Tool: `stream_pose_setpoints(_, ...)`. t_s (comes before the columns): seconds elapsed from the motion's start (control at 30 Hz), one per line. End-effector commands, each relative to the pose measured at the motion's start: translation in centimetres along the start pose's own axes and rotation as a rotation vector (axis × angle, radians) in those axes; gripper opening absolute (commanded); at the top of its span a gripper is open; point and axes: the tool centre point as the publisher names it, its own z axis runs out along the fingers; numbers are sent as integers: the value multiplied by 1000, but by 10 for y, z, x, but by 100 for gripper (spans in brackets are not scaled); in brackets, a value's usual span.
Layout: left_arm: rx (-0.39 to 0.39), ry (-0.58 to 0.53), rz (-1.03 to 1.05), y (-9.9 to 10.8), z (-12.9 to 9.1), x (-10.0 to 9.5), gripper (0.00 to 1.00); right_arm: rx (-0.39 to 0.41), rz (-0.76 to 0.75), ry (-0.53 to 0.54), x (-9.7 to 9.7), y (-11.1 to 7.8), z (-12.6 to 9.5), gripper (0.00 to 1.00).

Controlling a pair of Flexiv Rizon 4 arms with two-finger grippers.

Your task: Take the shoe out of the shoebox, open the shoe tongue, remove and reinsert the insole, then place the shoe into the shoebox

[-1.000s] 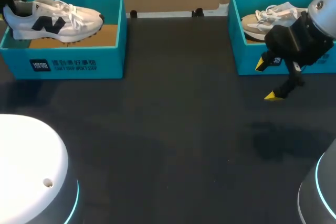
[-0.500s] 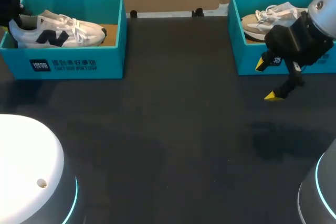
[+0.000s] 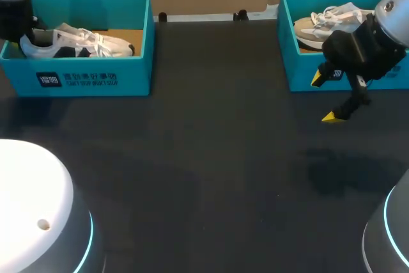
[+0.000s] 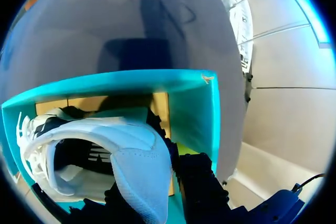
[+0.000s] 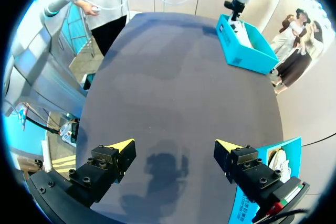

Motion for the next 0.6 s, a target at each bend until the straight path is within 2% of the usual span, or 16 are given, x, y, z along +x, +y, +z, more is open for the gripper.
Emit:
stream_pose_setpoints(0.03, 12, 2, -1, 4, 9, -2, 0, 2, 1, 1, -1, 0, 1, 100)
stream_pose_setpoints(0.4, 42, 1, -15, 1, 28, -7, 0, 2, 1, 1, -1, 0, 1, 100)
stream_pose_setpoints(0.6, 87, 7, 3, 1, 40, -11, 0, 2, 1, 1, -1, 0, 1, 100)
